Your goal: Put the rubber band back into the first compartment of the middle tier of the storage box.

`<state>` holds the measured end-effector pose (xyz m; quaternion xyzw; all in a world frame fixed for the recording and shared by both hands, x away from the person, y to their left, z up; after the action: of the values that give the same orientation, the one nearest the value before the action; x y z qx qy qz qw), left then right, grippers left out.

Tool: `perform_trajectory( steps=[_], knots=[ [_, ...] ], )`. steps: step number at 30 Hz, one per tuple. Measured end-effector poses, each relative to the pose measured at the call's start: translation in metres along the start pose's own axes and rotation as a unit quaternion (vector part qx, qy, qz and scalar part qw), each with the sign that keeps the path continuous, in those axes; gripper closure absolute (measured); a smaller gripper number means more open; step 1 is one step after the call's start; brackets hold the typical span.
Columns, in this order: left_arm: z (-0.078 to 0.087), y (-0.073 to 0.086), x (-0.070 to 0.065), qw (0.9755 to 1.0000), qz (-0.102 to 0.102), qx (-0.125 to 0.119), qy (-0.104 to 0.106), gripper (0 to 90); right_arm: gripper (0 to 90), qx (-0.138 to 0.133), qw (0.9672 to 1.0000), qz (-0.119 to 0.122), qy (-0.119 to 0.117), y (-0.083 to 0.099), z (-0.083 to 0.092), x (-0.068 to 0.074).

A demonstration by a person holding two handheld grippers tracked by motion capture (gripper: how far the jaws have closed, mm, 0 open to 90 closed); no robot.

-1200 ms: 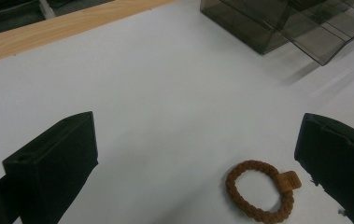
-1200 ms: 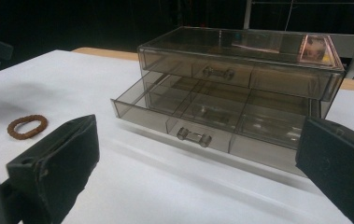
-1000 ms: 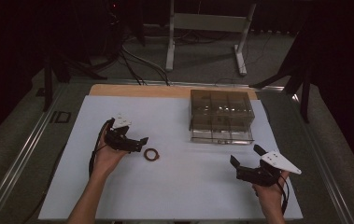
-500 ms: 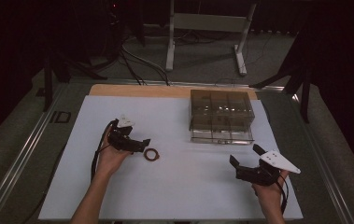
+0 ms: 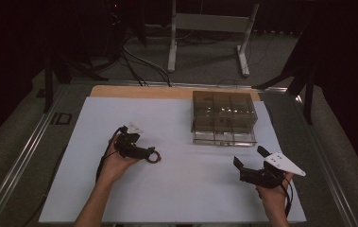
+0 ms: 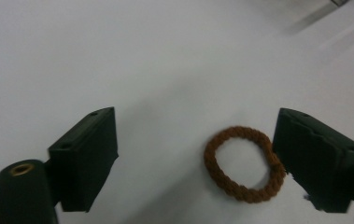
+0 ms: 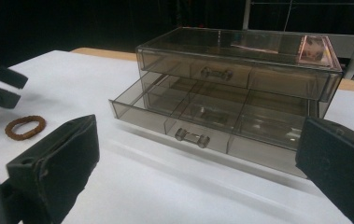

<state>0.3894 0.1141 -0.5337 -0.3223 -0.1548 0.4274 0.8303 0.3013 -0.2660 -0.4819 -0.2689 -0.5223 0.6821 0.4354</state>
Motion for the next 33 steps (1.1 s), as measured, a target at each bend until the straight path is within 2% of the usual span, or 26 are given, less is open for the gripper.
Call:
perform_trajectory(
  steps=[3,6,8,9,16,21,26,30,33],
  knots=[
    [-0.003,0.006,-0.002,0.9999,-0.005,0.015,-0.001,17.7,0.0,-0.001,1.0,-0.001,0.0,0.0,0.0,0.0],
    [-0.003,0.006,-0.005,0.9998,-0.01,0.015,0.003,26.2,0.0,0.0,1.0,0.0,0.0,0.0,0.0,0.0],
    [-0.004,0.007,-0.008,0.9996,-0.018,0.02,0.005,27.3,0.0,-0.001,1.0,-0.001,0.0,-0.001,0.0,0.0],
    [-0.004,0.008,-0.009,0.9995,-0.019,0.023,0.006,32.6,0.0,-0.001,1.0,-0.001,0.0,-0.001,0.0,-0.001],
    [-0.01,0.013,-0.013,0.9987,-0.03,0.038,0.015,51.6,0.0,-0.003,1.0,-0.001,0.001,-0.001,0.001,-0.001],
    [-0.012,0.017,-0.013,0.9983,-0.035,0.045,0.013,58.5,0.0,-0.002,1.0,-0.002,0.002,-0.001,0.001,-0.002],
    [-0.014,0.019,-0.015,0.9972,-0.053,0.052,0.002,67.5,0.0,-0.002,1.0,-0.002,0.002,-0.001,0.001,-0.002],
    [-0.015,0.02,-0.017,0.9969,-0.058,0.052,0.004,83.9,0.0,-0.002,1.0,-0.002,0.002,-0.001,0.001,-0.002],
    [-0.014,0.019,-0.017,0.997,-0.056,0.053,0.008,87.0,0.0,-0.001,1.0,0.0,0.001,-0.001,0.001,-0.001]
  ],
)
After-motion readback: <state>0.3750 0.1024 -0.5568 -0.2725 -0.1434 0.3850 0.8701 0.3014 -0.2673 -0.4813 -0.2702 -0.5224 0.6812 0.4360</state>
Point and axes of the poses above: each handheld gripper's, and its own axes: z roughly backward along the jaws, y roughly out of its underside, x roughly to its left, the point moved 6 cm from there along -z, roughly forward along the jaws, and after that the axes turned 4 degrees about -y, right-handed, at the moved point
